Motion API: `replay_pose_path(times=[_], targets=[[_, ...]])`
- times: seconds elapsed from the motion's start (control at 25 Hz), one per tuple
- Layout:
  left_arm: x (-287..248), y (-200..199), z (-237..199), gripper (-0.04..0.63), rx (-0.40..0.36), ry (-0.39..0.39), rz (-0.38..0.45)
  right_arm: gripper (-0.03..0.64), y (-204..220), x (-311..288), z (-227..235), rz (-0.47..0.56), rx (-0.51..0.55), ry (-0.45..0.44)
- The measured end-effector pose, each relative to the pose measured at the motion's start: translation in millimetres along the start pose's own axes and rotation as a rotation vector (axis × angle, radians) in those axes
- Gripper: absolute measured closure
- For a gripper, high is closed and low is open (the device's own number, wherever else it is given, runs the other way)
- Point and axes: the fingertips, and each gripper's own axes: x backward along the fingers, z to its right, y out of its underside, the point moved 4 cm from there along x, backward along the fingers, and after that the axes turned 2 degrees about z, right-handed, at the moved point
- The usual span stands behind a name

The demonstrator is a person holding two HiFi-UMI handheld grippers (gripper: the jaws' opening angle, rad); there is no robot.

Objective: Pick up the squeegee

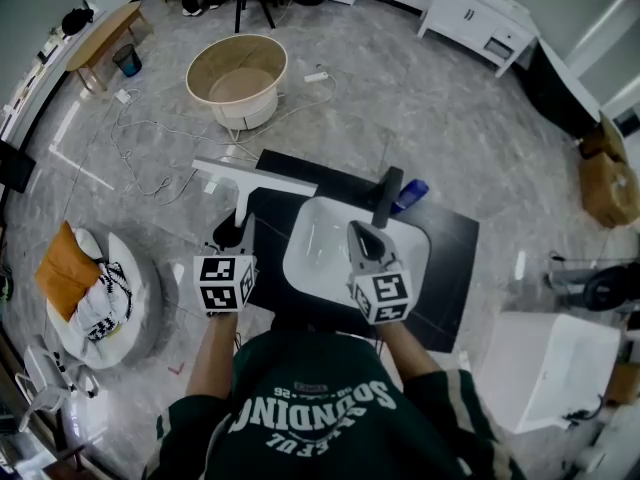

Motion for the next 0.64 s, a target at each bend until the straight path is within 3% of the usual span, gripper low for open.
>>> replay_pose_path(times=[0.64], targets=[[-2,6,-8,0.512,-0.001,0.015,-0.015,0.617,4,-8,-13,-0.012,0.002,-0.013]])
